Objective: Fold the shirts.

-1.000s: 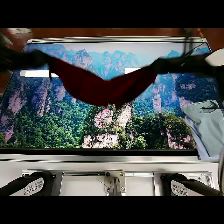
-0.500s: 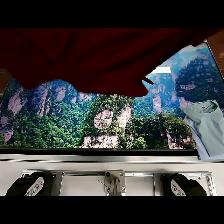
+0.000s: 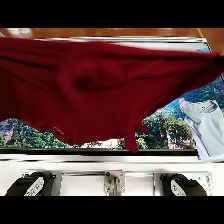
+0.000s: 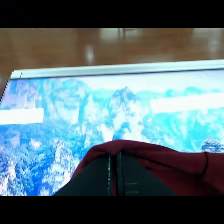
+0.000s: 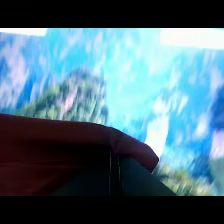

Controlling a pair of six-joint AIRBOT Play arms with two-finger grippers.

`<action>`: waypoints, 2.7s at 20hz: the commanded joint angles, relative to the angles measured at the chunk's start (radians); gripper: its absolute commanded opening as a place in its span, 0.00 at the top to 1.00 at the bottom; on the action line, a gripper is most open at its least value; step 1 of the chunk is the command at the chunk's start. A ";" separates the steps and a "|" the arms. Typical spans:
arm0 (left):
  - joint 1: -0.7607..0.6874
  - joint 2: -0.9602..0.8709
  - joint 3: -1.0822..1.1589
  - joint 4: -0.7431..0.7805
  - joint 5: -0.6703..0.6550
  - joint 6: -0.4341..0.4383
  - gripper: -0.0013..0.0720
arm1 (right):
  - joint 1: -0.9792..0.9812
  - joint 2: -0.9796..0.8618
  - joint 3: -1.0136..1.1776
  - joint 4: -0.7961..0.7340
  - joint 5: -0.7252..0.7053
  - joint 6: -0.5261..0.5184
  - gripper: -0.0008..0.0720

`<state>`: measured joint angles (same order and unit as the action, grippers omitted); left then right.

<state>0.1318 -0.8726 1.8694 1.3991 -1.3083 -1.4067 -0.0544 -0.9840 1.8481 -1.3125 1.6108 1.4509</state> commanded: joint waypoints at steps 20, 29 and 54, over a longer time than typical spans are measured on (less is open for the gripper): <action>-0.050 -0.891 0.018 -0.201 -0.277 -0.175 0.03 | -0.001 -0.708 -0.391 0.306 -0.406 -0.039 0.90; -0.235 -0.381 -1.185 -0.741 0.323 -0.080 0.03 | 0.002 -0.694 -0.391 0.309 -0.311 -0.053 0.90; -0.217 0.072 -0.322 -0.214 0.443 -0.125 0.93 | -0.026 -0.206 -0.132 0.310 -0.415 -0.193 0.90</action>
<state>-0.1829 -0.9730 1.2465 0.8818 -0.7868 -1.3930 -0.0734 -1.3689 1.6085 -1.0027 1.2808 1.2816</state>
